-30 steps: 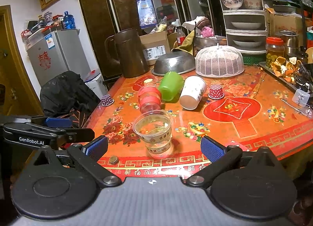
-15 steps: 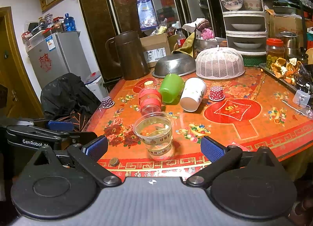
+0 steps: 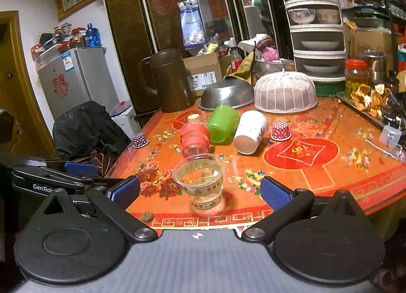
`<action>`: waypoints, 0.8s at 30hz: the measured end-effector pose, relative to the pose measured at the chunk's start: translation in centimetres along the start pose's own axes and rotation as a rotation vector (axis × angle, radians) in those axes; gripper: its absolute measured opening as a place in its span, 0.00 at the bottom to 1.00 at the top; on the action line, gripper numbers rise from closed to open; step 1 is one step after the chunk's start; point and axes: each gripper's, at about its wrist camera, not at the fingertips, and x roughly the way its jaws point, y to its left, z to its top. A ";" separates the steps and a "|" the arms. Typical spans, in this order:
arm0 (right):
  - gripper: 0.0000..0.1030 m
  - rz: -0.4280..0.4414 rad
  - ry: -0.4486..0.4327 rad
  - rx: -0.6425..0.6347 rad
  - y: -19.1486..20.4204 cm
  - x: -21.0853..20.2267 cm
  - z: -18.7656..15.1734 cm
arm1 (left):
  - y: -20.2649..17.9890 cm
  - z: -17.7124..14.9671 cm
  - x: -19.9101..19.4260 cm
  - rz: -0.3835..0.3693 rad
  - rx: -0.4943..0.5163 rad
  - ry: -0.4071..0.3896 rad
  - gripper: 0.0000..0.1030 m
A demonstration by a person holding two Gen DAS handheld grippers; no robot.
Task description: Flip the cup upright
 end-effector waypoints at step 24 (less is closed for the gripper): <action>0.99 0.009 -0.005 0.015 -0.4 0.6 -0.6 | -0.2 -0.1 -0.2 0.022 0.036 -0.040 1.00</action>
